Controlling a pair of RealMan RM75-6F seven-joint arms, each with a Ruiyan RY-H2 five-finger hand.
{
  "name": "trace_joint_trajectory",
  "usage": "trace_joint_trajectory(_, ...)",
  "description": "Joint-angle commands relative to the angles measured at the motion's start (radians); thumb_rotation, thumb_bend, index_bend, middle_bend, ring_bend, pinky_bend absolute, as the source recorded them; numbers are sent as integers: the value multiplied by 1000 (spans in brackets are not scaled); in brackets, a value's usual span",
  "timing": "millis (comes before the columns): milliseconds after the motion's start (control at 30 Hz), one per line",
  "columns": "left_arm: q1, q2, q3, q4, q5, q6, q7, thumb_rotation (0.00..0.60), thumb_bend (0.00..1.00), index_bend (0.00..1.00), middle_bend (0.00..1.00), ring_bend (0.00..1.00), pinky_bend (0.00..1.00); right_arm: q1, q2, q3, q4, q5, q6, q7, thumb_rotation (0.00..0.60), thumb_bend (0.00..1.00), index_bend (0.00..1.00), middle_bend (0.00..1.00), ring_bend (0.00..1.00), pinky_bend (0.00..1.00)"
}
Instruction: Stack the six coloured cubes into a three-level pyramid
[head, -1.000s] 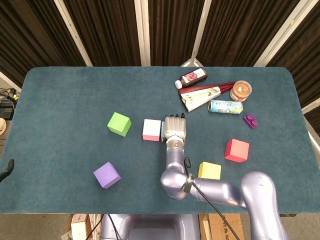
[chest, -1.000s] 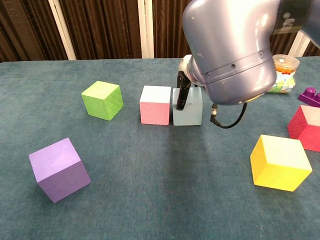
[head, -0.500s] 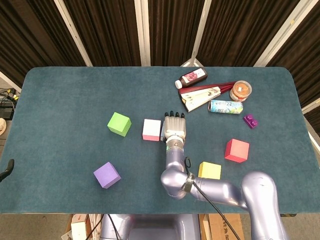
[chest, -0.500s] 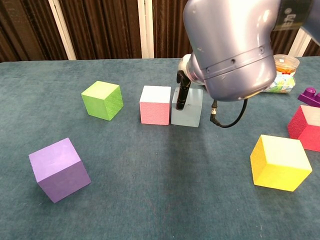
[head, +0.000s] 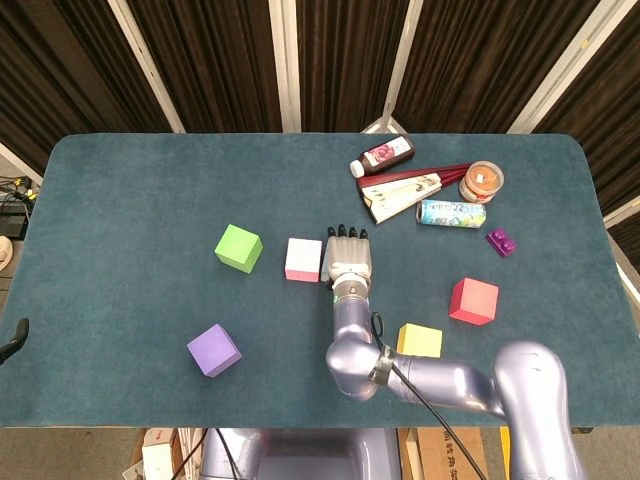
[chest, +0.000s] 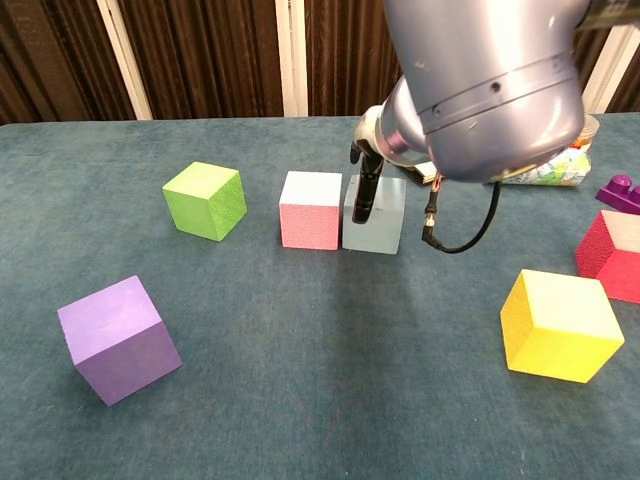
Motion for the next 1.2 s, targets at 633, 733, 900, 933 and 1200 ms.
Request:
trace_joint_trajectory(633, 1, -1, -2, -3, -2, 5, -3, 600, 380, 111, 0, 0, 0, -210, 274, -124, -360, -39, 16, 72, 600, 287, 107, 88, 15, 0)
trace_joint_trajectory(733, 2, -1, 0, -5, 1, 5, -3, 600, 380, 111, 0, 0, 0, -229, 281, -151, -368, -61, -2, 100, 600, 286, 117, 92, 15, 0)
trace_joint_trajectory(900, 1, 0, 2, -6, 3, 3, -3, 600, 380, 111, 0, 0, 0, -232, 273, -176, -351, -69, -27, 124, 600, 287, 128, 92, 15, 0)
trace_joint_trajectory(933, 1, 1, 2, -6, 3, 4, -3, 600, 380, 111, 0, 0, 0, -230, 269, -180, -344, -68, -32, 128, 600, 287, 129, 92, 15, 0)
trace_joint_trajectory(1200, 1, 2, 0, -4, 0, 1, -9, 600, 380, 111, 0, 0, 0, -208, 249, -195, -312, -57, -66, 148, 600, 286, 144, 92, 15, 0)
